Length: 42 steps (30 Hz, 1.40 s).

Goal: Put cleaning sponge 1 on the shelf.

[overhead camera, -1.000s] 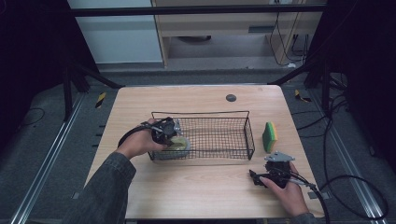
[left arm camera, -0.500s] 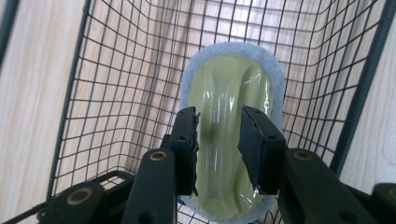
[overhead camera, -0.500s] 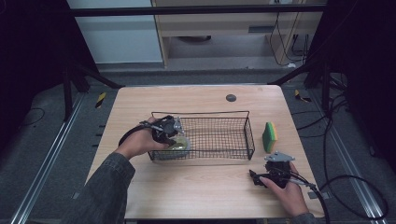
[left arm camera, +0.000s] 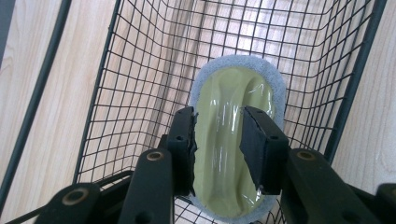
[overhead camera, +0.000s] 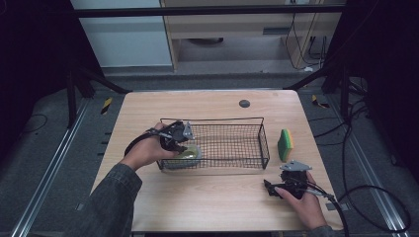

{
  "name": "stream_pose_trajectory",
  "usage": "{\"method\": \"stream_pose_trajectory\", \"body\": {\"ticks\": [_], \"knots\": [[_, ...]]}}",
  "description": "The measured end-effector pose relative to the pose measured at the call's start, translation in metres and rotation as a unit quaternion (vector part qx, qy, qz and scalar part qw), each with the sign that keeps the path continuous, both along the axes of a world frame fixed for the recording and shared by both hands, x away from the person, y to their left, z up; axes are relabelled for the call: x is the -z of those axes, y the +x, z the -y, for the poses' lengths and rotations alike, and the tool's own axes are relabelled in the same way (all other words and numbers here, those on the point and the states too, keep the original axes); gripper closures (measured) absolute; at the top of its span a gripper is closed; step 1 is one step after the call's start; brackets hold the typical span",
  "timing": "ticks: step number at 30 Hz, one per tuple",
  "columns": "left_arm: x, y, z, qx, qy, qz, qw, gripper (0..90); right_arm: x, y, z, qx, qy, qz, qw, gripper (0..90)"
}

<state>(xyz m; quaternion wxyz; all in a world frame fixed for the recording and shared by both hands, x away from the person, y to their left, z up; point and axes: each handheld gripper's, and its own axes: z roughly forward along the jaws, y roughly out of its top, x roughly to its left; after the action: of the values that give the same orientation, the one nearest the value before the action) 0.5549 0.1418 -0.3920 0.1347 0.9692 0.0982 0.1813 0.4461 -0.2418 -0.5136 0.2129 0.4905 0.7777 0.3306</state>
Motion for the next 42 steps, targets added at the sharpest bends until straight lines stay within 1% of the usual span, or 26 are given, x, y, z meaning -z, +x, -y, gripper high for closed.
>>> {"method": "stream_pose_trajectory", "body": {"ticks": [3, 4, 5, 10, 13, 18, 19, 24, 27, 29, 31, 32, 33, 35, 38, 42], "knots": [[0.0, 0.0, -0.001, -0.003, -0.006, 0.004, 1.0, 64.5, 0.0, 0.0, 0.0, 0.0, 0.0, 0.0, 1.0, 0.8], [0.0, 0.0, -0.001, -0.003, -0.005, 0.004, 1.0, 64.5, 0.0, 0.0, 0.0, 0.0, 0.0, 0.0, 1.0, 0.8], [0.0, 0.0, -0.001, -0.002, 0.0, 0.004, 1.0, 64.5, 0.0, 0.0, 0.0, 0.0, 0.0, 0.001, 1.0, 0.9], [0.0, 0.0, 0.0, -0.001, 0.002, 0.006, 1.0, 64.3, 0.0, 0.0, 0.0, 0.0, 0.0, 0.001, 1.0, 0.9], [-0.001, -0.001, 0.001, -0.004, -0.001, 0.009, 1.0, 64.0, 0.0, 0.0, 0.0, -0.001, -0.001, 0.001, 1.0, 0.9], [-0.003, -0.002, 0.002, -0.011, 0.004, 0.022, 0.9997, 60.6, 0.0, 0.0, 0.0, 0.0, 0.0, 0.001, 1.0, 0.9], [-0.003, -0.003, 0.002, -0.015, 0.0, 0.025, 0.9996, 59.3, 0.0, 0.0, 0.0, 0.0, -0.001, 0.001, 1.0, 0.9], [-0.006, -0.006, 0.006, -0.028, -0.007, 0.041, 0.9987, 46.6, 0.0, 0.0, 0.0, 0.0, 0.0, 0.001, 1.0, 0.9], [-0.008, -0.007, 0.007, -0.045, -0.01, 0.053, 0.9976, 35.1, 0.0, 0.0, 0.0, 0.001, 0.0, 0.001, 1.0, 0.9], [-0.011, -0.007, 0.007, -0.062, -0.016, 0.061, 0.9961, 27.8, 0.0, 0.0, 0.0, 0.002, 0.0, 0.0, 1.0, 0.9], [-0.013, -0.006, 0.005, -0.079, -0.029, 0.06, 0.9946, 19.7, 0.0, 0.0, 0.0, 0.001, 0.0, 0.0, 1.0, 0.9], [-0.014, -0.006, 0.004, -0.088, -0.035, 0.056, 0.9939, 12.8, 0.0, 0.0, 0.0, 0.001, 0.0, 0.0, 1.0, 0.9], [-0.015, -0.006, 0.004, -0.091, -0.039, 0.055, 0.9936, 9.6, 0.0, 0.0, 0.0, 0.001, 0.0, 0.0, 1.0, 0.9], [-0.017, -0.006, 0.002, -0.095, -0.046, 0.059, 0.9926, 8.6, 0.0, 0.0, 0.0, 0.001, 0.0, 0.0, 1.0, 0.9], [-0.019, -0.007, 0.0, -0.102, -0.05, 0.061, 0.9916, 6.4, 0.0, 0.0, 0.0, 0.001, 0.0, 0.0, 1.0, 0.9], [-0.022, -0.01, -0.005, -0.119, -0.067, 0.067, 0.9884, 5.8, 0.0, 0.0, 0.0, 0.002, 0.001, 0.0, 1.0, 0.9]]}}
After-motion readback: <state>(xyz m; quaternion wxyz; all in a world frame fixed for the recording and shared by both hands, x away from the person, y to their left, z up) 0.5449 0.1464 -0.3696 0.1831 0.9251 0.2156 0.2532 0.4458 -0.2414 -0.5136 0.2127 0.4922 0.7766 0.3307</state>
